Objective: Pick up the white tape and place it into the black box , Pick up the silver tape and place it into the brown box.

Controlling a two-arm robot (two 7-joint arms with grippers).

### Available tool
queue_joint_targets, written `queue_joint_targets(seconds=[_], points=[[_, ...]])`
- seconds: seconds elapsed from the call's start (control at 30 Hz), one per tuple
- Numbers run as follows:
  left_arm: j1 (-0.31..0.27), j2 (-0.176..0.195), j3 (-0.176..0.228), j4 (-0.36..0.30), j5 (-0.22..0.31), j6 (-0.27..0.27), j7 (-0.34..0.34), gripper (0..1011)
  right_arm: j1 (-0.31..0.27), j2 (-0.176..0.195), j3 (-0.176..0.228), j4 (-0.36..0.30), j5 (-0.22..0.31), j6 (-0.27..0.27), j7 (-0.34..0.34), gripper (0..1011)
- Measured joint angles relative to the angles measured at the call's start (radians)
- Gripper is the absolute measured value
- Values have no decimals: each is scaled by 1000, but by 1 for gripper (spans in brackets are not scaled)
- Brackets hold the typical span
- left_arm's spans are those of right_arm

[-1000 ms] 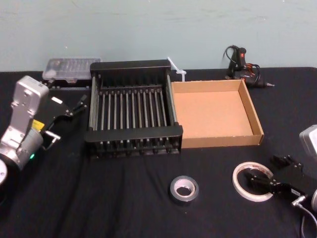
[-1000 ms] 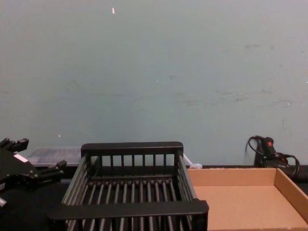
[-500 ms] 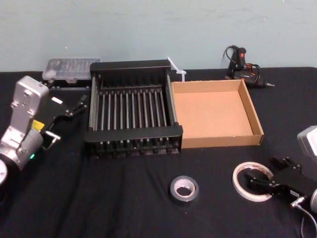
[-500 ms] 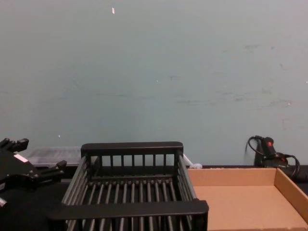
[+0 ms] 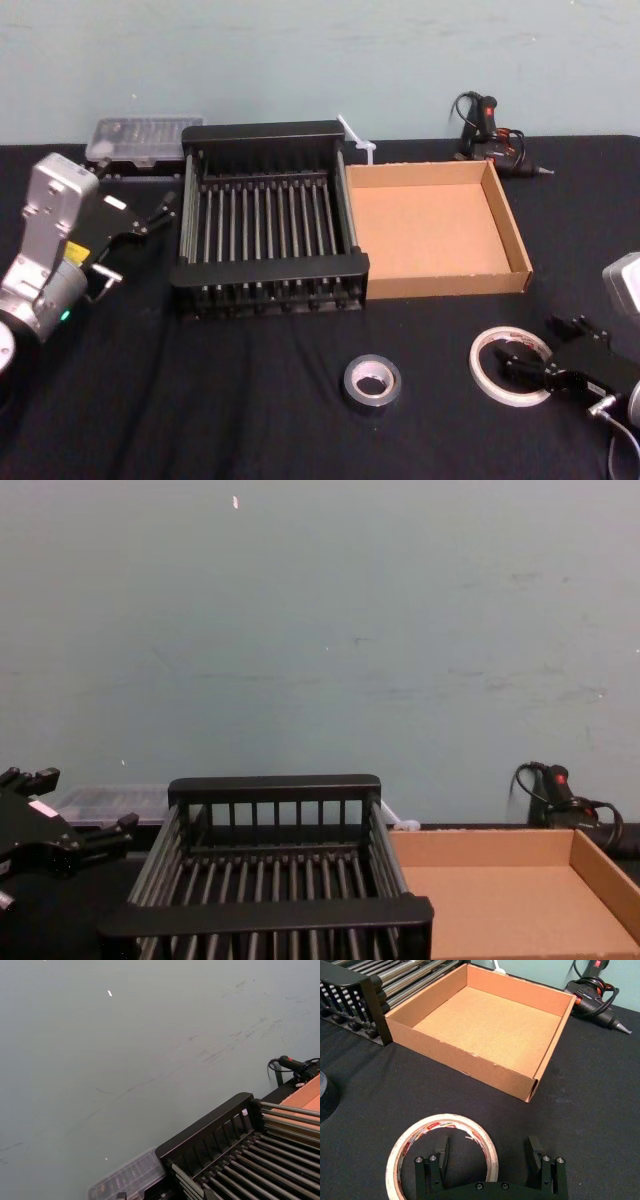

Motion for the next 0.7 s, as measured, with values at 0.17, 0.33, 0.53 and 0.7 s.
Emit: queue_joint_targets(seconds=[0.17,0.33,0.53,0.7], points=[[0,0,0,0,0,0,0,1001,-1,-5,5,1,-5,1,6,1002],[0,0,0,0,0,0,0,1001,-1,-9,7,2,-10,4,10,1002],[0,0,0,0,0,0,0,1001,-1,-9,8,2,-12,5,11,1002],[0,0,0,0,0,0,0,1001,-1,-9,8,1,-11,5,11,1002]])
